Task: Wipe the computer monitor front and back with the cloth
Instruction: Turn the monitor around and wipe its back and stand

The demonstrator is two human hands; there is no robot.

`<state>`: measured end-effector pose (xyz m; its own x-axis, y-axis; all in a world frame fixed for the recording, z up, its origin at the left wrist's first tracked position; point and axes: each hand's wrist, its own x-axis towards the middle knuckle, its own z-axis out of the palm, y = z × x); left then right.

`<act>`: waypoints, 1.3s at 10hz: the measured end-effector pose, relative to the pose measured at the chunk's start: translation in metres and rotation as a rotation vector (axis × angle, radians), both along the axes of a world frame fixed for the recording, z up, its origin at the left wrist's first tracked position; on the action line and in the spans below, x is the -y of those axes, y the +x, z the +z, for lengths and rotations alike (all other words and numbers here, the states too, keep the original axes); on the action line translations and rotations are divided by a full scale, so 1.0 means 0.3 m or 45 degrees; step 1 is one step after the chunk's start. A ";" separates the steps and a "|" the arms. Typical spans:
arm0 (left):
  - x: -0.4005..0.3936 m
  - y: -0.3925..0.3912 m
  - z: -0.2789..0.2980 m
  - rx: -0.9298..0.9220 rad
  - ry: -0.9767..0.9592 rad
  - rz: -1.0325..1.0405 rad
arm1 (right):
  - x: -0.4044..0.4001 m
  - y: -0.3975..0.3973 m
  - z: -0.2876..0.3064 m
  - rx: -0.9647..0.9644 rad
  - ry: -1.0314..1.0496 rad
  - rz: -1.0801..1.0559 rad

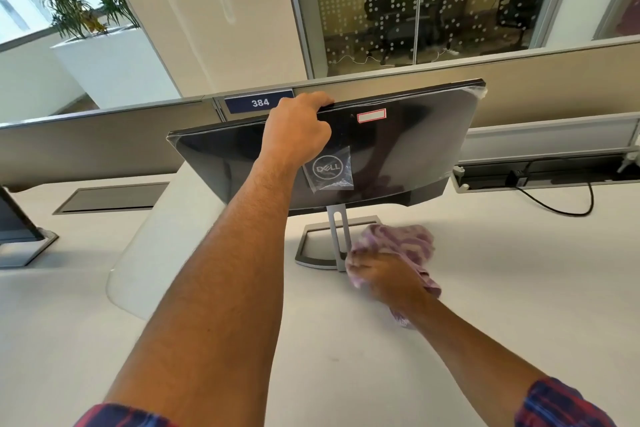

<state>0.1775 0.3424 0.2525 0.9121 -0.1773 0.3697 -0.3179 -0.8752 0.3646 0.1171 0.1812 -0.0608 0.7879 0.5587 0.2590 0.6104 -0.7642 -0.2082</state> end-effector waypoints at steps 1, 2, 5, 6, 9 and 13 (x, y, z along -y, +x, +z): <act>0.000 0.002 -0.001 0.004 0.006 0.009 | 0.079 0.010 -0.027 -0.002 0.070 -0.172; 0.002 -0.007 -0.003 0.000 -0.005 0.023 | 0.129 0.010 -0.052 -0.132 -0.084 -0.266; 0.010 -0.033 -0.002 -0.012 0.025 0.015 | 0.119 -0.018 0.096 -0.277 -0.162 -0.282; 0.017 -0.041 0.006 -0.020 0.028 0.029 | 0.046 -0.022 0.171 0.141 0.203 -0.150; 0.017 -0.061 0.000 -0.031 0.062 0.032 | -0.143 0.096 0.203 0.203 0.370 -0.144; 0.010 -0.030 -0.017 0.042 0.038 0.055 | 0.007 0.004 -0.189 -1.211 1.921 0.721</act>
